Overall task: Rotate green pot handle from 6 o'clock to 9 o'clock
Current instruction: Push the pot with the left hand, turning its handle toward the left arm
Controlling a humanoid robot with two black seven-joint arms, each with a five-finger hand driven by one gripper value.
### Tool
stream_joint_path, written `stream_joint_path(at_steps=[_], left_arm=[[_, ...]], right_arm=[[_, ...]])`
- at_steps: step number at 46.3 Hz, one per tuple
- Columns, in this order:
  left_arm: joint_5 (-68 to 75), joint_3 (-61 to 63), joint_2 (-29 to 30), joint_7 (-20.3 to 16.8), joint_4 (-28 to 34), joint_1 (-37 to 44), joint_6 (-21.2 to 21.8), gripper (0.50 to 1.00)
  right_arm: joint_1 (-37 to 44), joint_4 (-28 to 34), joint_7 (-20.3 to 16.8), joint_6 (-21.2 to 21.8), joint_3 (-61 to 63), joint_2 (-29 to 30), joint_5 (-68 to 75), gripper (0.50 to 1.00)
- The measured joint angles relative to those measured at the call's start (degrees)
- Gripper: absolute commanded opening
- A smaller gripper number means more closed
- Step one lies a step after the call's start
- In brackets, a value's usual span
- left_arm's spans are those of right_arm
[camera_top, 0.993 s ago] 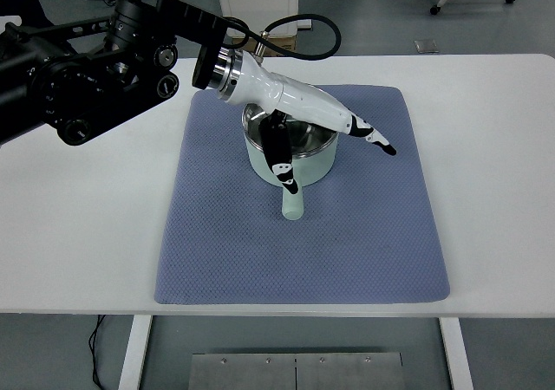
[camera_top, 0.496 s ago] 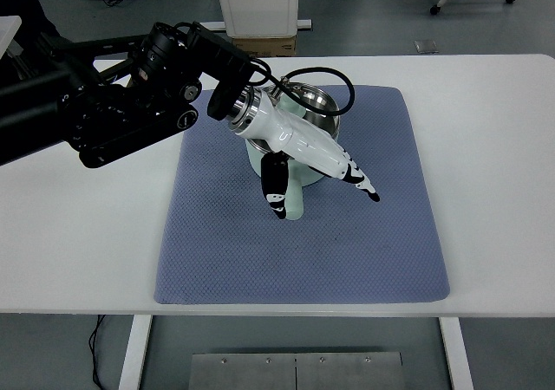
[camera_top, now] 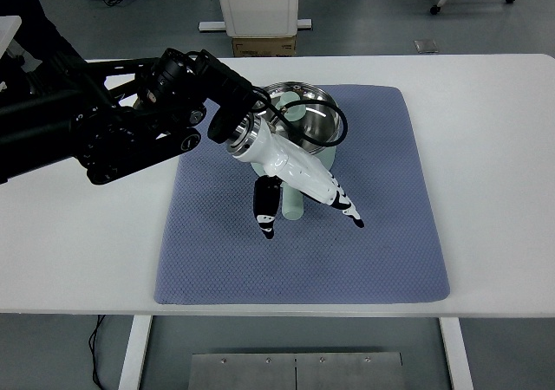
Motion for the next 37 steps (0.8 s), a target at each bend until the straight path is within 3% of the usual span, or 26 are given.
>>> stream_joint_path(at_steps=[37], left_arm=[[5.7,1.5,-0.3,0.0,1.2,2.3,1.7,1.0]], right_arm=[[0.0,0.0,0.0,0.0,0.0,0.0,0.0,1.0]])
